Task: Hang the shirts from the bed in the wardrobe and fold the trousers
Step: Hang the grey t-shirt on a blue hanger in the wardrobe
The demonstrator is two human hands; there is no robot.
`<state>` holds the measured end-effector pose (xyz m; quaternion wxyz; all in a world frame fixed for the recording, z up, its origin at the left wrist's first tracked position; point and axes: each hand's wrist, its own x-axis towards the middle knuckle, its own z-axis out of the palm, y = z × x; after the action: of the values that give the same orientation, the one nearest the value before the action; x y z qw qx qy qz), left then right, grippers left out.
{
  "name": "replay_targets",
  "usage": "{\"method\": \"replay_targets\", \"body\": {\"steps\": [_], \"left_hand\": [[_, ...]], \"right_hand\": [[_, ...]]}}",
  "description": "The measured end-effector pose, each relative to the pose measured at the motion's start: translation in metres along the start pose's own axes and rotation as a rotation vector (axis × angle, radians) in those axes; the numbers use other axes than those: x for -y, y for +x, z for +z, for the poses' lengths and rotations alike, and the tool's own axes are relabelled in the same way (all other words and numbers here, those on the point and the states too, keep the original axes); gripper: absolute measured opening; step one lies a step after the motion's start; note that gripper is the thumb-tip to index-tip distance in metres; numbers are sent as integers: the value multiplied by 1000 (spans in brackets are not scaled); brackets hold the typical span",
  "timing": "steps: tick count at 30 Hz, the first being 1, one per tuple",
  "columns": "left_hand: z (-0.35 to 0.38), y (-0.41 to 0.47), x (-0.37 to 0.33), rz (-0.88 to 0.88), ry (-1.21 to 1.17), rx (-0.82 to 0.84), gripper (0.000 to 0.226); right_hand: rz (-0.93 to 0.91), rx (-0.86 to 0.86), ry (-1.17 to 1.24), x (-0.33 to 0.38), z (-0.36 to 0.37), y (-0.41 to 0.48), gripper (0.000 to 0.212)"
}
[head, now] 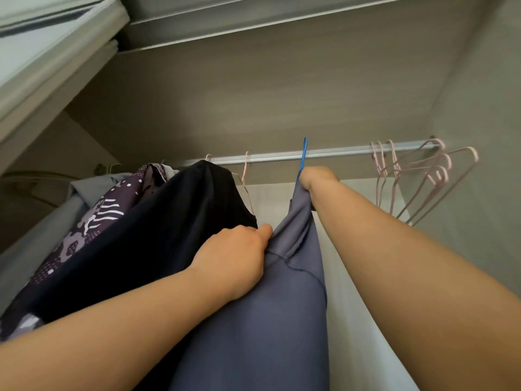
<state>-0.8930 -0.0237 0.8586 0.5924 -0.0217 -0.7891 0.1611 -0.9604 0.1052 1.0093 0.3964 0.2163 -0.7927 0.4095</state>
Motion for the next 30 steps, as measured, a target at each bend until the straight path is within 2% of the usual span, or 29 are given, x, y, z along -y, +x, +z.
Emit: {"method": "replay_targets", "body": {"steps": [2,4,9,15,20,25,30], "left_hand": [[-2,-1,0,2,-4,-3,11],[-5,-3,-1,11,-24,-16,17],[-15,-4,-11,-40,7,-53,54],[-23,-1,-22,-149,65,-133,56],[-41,-1,-15,-228,-18,-170,79],[-56,-1,-5,-133,223,-284,72],[-58,-14,6,-90,320,-229,67]], "right_hand": [[-29,8,48,-3,1,-1,32],[16,10,141,-4,1,-1,24],[90,111,502,-5,4,-8,17],[-30,287,550,0,5,-30,27],[-131,350,613,14,-2,-44,22],[-207,292,636,27,0,-47,21],[-205,303,583,42,21,-54,15]]}}
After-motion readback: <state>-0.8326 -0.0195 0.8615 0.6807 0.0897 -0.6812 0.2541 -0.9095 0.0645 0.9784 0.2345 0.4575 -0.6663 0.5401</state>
